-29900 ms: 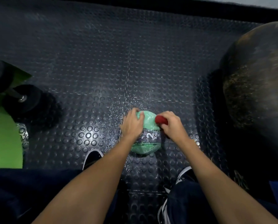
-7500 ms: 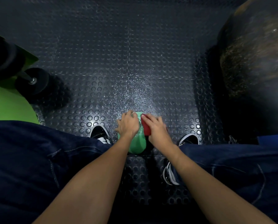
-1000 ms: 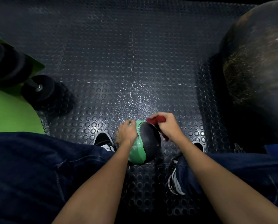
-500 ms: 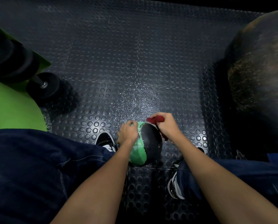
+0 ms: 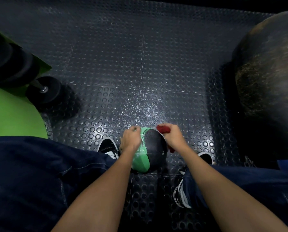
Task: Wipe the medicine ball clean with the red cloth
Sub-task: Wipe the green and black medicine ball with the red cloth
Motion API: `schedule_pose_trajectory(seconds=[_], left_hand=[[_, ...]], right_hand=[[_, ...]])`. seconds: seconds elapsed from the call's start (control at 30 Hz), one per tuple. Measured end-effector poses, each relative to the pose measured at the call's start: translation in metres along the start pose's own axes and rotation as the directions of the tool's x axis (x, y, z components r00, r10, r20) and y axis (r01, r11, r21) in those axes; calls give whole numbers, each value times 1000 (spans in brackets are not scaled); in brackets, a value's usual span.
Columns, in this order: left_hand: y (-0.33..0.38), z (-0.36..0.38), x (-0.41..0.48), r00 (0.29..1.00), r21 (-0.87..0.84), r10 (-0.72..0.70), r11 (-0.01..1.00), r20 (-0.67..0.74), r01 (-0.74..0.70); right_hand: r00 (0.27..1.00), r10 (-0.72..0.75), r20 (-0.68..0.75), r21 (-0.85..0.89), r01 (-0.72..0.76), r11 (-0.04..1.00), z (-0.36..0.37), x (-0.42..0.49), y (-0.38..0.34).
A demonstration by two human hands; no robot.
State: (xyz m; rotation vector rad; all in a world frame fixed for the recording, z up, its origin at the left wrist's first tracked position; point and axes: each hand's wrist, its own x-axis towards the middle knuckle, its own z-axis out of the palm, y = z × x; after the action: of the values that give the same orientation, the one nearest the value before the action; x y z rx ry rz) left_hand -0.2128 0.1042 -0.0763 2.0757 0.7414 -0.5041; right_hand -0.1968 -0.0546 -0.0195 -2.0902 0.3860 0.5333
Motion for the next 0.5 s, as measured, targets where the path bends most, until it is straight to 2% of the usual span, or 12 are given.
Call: schedule_pose_trajectory(seconds=[0.1, 0.2, 0.27, 0.33, 0.43, 0.5], left_hand=[[0, -2, 0, 1000, 0, 19, 1000, -11, -19], [-2, -4, 0, 1000, 6, 25, 1000, 9, -25], [-1, -6, 0, 999, 17, 49, 999, 14, -49], [-2, -6, 1, 998, 10, 61, 998, 10, -61], [-4, -2, 3, 997, 16, 82, 997, 11, -82], [-3, -3, 3, 996, 35, 87, 996, 1, -87]], right_hand=[[997, -81, -15, 27, 82, 996, 23, -11, 0], [972, -226, 65, 95, 219, 971, 13, -20, -6], [982, -176, 65, 173, 162, 972, -4, -20, -8], [996, -89, -21, 170, 91, 981, -12, -14, -3], [998, 58, -34, 16, -57, 998, 1, -3, 7], [996, 70, -60, -49, -73, 996, 15, -2, 7]])
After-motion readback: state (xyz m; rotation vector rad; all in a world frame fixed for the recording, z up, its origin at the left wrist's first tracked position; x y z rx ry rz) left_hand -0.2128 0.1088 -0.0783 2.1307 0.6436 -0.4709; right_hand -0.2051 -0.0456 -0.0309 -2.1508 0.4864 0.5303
